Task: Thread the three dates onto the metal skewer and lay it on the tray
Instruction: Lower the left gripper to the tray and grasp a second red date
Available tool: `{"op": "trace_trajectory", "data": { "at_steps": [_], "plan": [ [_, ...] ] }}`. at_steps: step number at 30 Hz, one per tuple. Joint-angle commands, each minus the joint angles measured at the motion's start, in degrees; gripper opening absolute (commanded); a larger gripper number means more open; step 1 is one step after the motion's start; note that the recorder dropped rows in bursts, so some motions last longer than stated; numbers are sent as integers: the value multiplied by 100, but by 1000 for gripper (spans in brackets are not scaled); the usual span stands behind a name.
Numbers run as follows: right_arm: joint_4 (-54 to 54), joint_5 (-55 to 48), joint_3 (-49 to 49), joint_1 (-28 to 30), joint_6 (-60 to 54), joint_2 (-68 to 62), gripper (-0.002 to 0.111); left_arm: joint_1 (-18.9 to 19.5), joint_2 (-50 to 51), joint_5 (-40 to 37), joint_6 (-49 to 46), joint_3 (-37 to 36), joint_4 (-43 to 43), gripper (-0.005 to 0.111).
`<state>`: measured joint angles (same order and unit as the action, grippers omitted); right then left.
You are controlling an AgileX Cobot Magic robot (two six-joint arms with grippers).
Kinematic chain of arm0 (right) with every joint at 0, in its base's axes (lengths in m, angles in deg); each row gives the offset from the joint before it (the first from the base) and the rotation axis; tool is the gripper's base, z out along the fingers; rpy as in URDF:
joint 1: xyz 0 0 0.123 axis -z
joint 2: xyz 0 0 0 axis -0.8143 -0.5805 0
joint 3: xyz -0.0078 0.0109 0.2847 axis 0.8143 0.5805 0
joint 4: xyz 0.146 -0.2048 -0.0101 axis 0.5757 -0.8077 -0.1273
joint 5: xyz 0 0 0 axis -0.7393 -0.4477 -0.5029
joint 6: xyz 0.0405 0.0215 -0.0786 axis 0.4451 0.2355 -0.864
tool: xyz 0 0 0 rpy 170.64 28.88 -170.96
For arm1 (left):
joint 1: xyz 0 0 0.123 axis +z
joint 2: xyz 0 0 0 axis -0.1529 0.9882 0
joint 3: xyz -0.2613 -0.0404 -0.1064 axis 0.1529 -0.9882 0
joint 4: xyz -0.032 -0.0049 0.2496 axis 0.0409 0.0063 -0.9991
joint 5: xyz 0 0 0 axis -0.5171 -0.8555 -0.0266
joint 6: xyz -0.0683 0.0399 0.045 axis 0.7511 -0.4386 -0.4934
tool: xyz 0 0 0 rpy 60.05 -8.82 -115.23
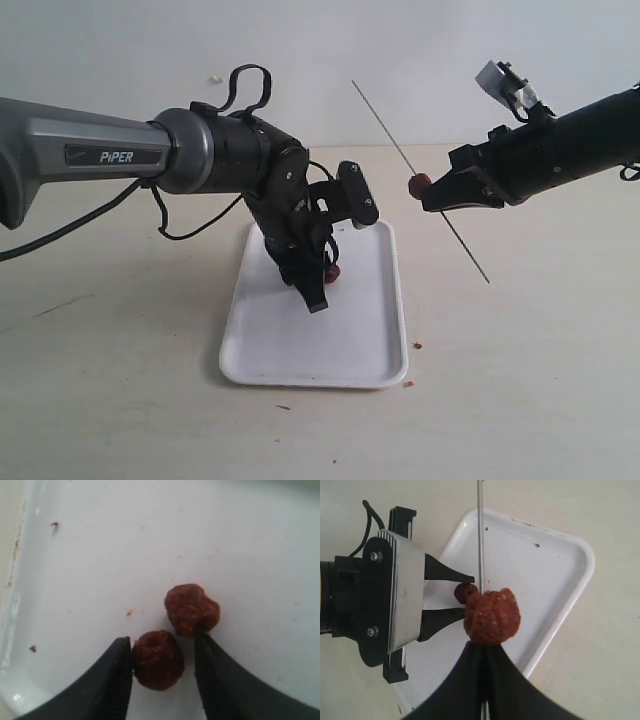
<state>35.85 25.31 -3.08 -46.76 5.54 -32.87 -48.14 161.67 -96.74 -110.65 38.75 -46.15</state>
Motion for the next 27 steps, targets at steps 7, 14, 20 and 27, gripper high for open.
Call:
{"op": "trace_trajectory", "data": {
  "at_steps": [7, 14, 20, 27],
  "plan": [
    [68, -109, -10, 24, -120, 65, 0, 2, 69, -210, 35, -12, -69, 34],
    [68, -109, -10, 24, -120, 65, 0, 2, 69, -221, 35, -12, -69, 27],
    [68, -99, -10, 24, -144, 65, 0, 13, -97, -114, 543, -12, -44, 27],
    [-71, -99, -10, 24, -121, 65, 0, 259, -568, 143, 1407, -12, 678, 30]
  ]
}}
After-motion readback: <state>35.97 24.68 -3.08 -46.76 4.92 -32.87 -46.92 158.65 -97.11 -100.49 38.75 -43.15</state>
